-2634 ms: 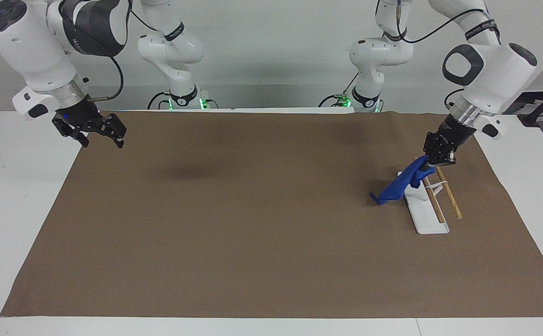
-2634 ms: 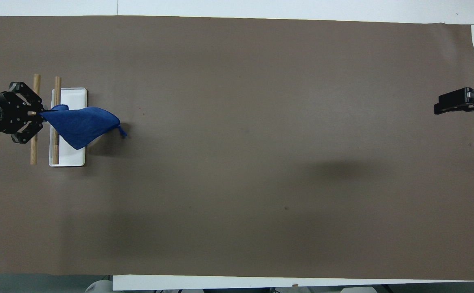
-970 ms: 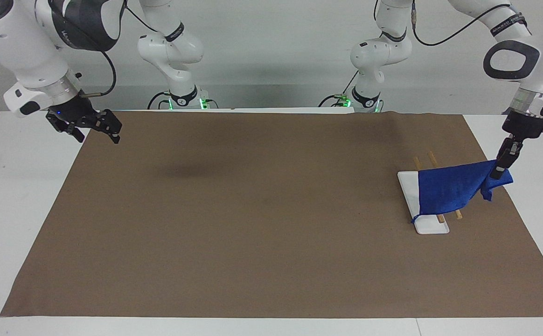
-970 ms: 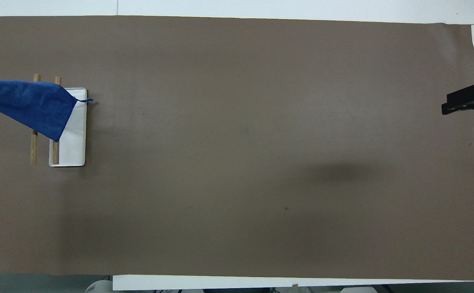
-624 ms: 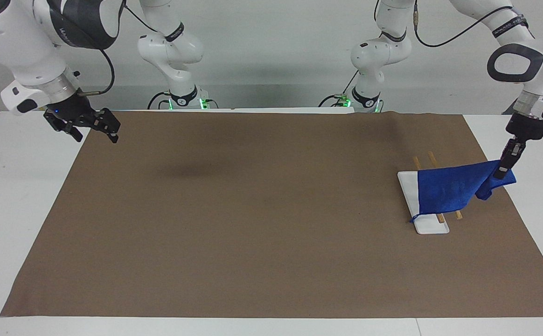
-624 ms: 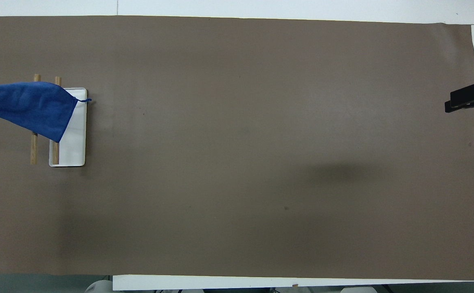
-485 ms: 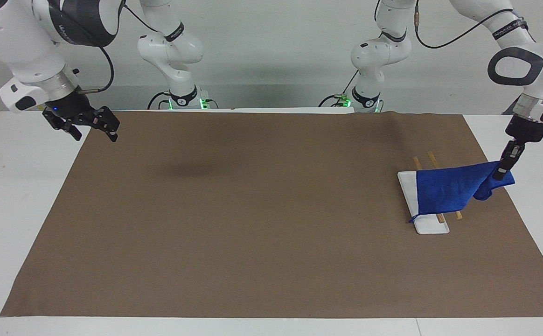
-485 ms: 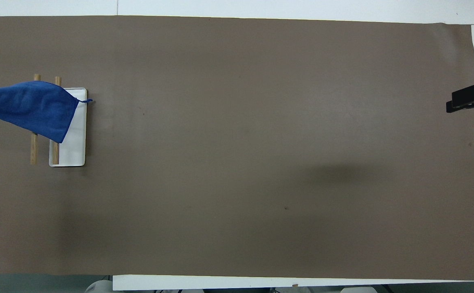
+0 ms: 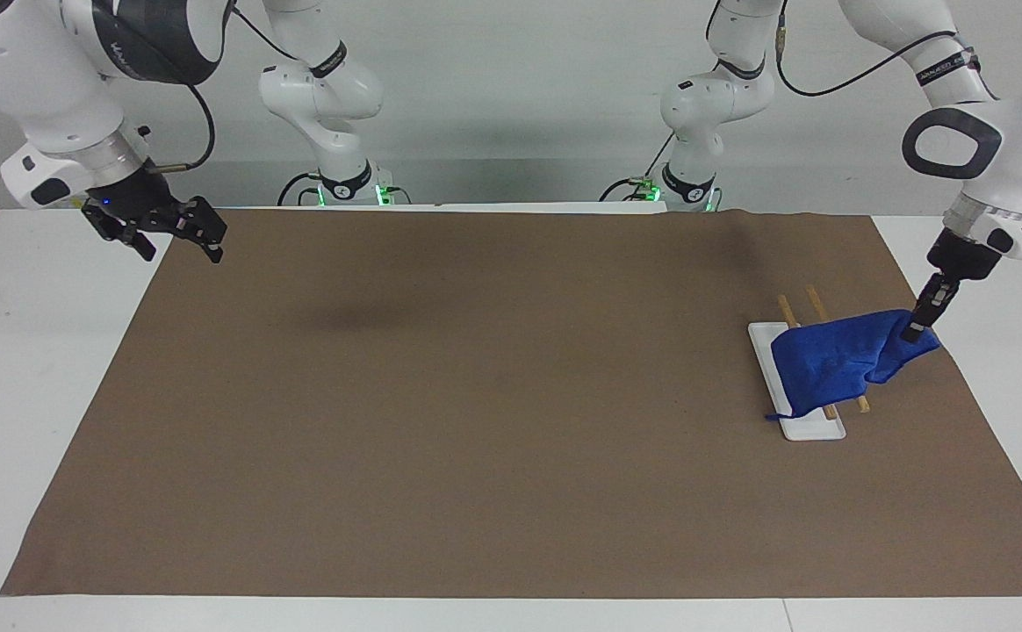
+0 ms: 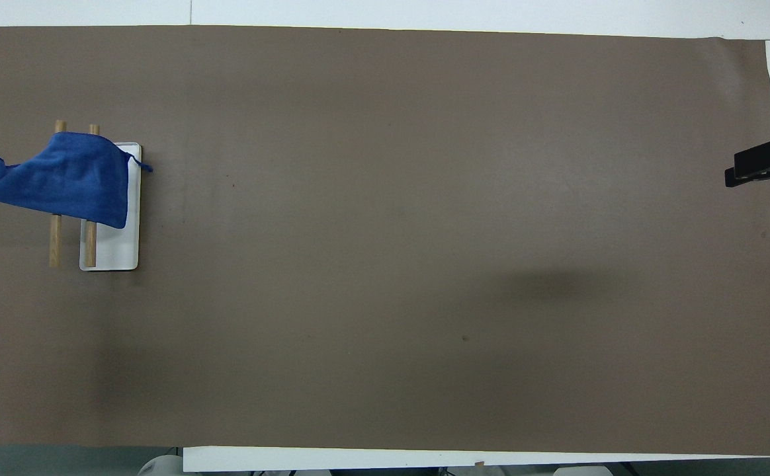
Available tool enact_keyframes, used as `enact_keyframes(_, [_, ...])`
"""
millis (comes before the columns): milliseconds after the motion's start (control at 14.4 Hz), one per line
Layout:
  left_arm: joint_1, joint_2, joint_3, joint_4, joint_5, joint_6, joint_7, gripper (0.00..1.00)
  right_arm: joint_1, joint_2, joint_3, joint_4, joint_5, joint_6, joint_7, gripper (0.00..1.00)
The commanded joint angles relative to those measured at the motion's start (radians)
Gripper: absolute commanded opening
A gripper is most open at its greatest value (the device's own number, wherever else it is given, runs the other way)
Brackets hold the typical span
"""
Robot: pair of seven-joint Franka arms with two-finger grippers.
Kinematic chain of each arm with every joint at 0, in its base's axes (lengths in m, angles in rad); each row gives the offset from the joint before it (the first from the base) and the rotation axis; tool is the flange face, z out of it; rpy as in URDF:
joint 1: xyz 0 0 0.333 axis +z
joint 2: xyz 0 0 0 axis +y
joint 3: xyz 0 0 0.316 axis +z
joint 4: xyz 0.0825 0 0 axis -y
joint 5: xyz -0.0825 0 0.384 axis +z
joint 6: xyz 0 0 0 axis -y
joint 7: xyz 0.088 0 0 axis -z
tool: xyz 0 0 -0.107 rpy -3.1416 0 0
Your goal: Right arm passes towel to left arm to hang
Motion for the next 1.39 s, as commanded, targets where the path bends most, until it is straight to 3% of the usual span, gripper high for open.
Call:
enact_keyframes(0, [0.02, -0.018, 0.001, -0.004, 0.014, 0.016, 0.011, 1.0, -0.005, -0.019, -0.003, -0.019, -0.011, -0.005, -0.003, 1.0])
enact_keyframes(208, [0.04, -0.016, 0.001, 0.038, 0.094, -0.033, 0.013, 1.0, -0.002, -0.019, -0.003, -0.021, -0.011, -0.005, -0.003, 1.0])
enact_keyframes(416, [0.034, -0.016, -0.002, 0.137, 0.242, -0.195, 0.013, 1.0, 0.007, -0.019, -0.002, -0.021, -0.009, -0.005, -0.003, 1.0])
enact_keyframes(901, [-0.169, -0.024, -0.017, 0.442, 0.339, -0.89, 0.144, 1.0, 0.006, -0.019, -0.002, -0.021, -0.009, -0.005, -0.003, 1.0])
enact_keyframes(1109, [-0.252, 0.005, -0.014, 0.551, 0.363, -1.003, 0.23, 1.0, 0.006, -0.019, -0.002, -0.021, -0.009, -0.005, -0.003, 1.0])
enact_keyframes(1317, [-0.29, 0.048, -0.016, 0.595, 0.352, -1.024, 0.24, 1.0, 0.006, -0.019, -0.002, -0.021, -0.009, -0.005, -0.003, 1.0])
